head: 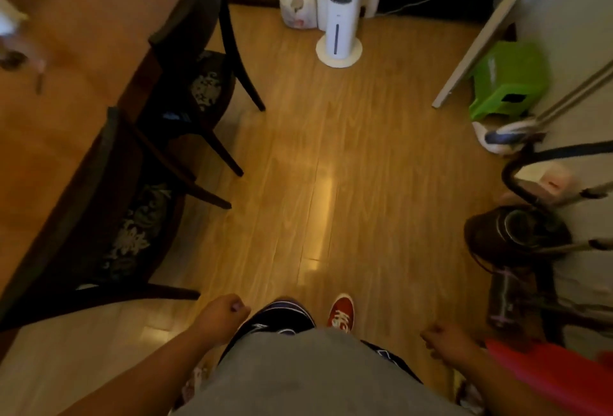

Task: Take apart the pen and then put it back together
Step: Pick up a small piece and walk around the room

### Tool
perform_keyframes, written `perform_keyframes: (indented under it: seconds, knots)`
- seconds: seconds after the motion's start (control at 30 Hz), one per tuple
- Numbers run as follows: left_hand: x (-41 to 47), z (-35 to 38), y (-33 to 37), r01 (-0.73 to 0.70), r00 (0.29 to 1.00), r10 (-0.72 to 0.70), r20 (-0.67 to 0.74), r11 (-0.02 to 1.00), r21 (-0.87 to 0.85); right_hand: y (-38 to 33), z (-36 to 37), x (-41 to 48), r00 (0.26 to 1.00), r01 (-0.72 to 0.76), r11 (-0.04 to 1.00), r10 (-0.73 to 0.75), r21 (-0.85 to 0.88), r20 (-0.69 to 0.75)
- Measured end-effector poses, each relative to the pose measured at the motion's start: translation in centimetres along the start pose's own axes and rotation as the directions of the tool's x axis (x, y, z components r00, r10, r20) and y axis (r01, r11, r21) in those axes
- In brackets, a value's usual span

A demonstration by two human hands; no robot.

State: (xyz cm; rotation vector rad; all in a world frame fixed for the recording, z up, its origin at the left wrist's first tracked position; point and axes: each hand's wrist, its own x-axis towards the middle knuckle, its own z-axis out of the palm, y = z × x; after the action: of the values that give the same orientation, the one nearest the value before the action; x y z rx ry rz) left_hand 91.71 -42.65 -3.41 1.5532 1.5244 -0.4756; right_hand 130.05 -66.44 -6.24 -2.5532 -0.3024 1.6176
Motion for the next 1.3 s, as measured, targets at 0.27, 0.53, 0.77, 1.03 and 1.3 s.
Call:
perform_keyframes:
  seconds: [0.27,0.53,0.77,1.03,1.3]
  knots:
    - [6.2,-3.4,-0.8,0.232,0.972,-0.230,0.038,0.971,-0.049,-20.9,-5.8,5.2,0.965,0.264,0.947,-0.258,-0.182,0.056]
    - [15.7,-13.1,4.7,0.245,0.968,-0.235,0.084,0.959,-0.141,-33.9,-10.4,9.0,0.976,0.216,0.958,-0.214,-0.187,0.031]
    - [23.1,-24.2,15.9,0.064,0.998,-0.068,-0.013,0.971,-0.230,-40.6,-16.0,12.2,0.995,0.100,0.987,-0.101,-0.126,-0.001]
    - [28.8,-32.2,25.5,0.005,0.994,-0.033,-0.104,0.967,-0.255,-55.8,-20.3,17.3,0.971,0.236,0.940,-0.223,-0.246,0.081]
    - [27.3,-41.0,31.9,-0.149,0.907,-0.006,-0.421,0.931,-0.334,-79.7,-19.7,13.3,0.681,0.732,0.561,-0.589,-0.386,0.435]
